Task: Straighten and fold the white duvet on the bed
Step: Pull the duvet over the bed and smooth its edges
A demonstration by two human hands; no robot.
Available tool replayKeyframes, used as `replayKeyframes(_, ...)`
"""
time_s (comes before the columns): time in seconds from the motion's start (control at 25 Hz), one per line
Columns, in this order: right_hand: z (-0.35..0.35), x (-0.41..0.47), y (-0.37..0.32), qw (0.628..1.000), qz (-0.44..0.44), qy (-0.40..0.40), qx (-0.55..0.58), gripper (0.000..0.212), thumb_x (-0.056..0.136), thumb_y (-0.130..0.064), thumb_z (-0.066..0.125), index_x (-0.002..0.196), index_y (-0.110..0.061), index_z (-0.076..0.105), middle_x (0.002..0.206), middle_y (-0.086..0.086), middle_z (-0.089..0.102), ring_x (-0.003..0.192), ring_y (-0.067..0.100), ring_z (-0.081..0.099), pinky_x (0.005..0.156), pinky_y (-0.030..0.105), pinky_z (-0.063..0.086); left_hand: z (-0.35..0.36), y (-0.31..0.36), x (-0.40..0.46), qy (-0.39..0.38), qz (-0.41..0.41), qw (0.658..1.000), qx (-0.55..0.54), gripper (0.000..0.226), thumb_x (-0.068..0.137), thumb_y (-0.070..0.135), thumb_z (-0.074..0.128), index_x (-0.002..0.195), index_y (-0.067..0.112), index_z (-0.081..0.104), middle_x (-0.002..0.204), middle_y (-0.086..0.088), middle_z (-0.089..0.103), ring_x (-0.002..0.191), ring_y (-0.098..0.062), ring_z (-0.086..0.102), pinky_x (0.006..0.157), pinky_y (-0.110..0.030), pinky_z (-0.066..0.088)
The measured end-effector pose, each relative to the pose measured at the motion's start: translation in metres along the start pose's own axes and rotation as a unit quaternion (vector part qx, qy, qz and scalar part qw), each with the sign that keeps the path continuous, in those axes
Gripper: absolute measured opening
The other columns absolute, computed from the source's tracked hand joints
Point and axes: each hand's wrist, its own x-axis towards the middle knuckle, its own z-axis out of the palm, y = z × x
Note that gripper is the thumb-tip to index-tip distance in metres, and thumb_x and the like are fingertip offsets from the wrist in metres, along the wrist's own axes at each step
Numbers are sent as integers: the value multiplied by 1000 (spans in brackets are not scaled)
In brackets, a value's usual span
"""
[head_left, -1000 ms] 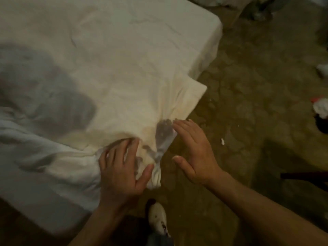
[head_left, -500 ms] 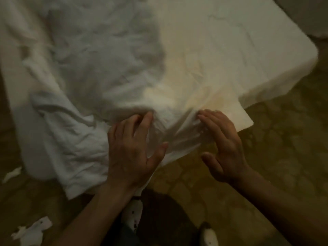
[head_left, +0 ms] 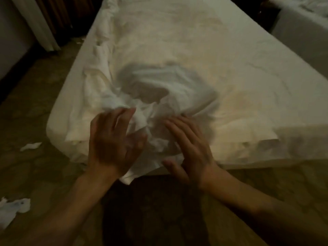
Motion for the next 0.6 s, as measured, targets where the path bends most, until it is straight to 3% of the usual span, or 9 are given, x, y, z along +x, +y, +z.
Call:
replayKeyframes(0.2, 45, 17, 10, 996, -73, 53, -27, 85, 98, -62, 36, 138, 12, 49, 141, 27, 52, 136, 41, 47, 112, 60, 34, 11, -39, -9, 64, 24, 994, 84, 69, 98, 59, 33, 133, 5, 56, 128, -18, 59, 116, -37, 54, 99, -48, 38)
replayKeyframes(0.36, 90, 43, -1, 988, -117, 59, -81, 91, 96, -69, 28, 140, 9, 46, 133, 24, 58, 124, 36, 54, 113, 53, 33, 10, -67, -15, 79, 2, 983, 168, 72, 95, 65, 31, 132, 8, 54, 121, -16, 61, 105, -35, 56, 84, -43, 41)
replayKeyframes(0.44, 102, 54, 1, 984, -106, 56, -129, 93, 95, -73, 23, 133, 5, 53, 115, 19, 63, 103, 34, 57, 97, 46, 42, 8, -70, -15, 81, -26, 986, 143, 71, 96, 67, 27, 131, 11, 51, 116, -14, 61, 97, -32, 58, 77, -39, 44)
replayKeyframes(0.52, 105, 61, 6, 985, -89, 48, -143, 93, 92, -79, 19, 120, 0, 60, 101, 14, 63, 86, 31, 55, 79, 42, 41, 2, -70, -9, 93, -35, 989, 111, 67, 96, 65, 29, 132, 12, 48, 115, -11, 62, 92, -28, 62, 73, -35, 47)
replayKeyframes(0.6, 94, 59, 14, 986, -83, 57, -135, 89, 91, -80, 22, 111, -3, 61, 96, 13, 62, 82, 31, 53, 76, 41, 40, -1, -61, -2, 112, 27, 983, 143, 65, 96, 64, 33, 135, 12, 47, 120, -14, 60, 98, -31, 61, 77, -38, 48)
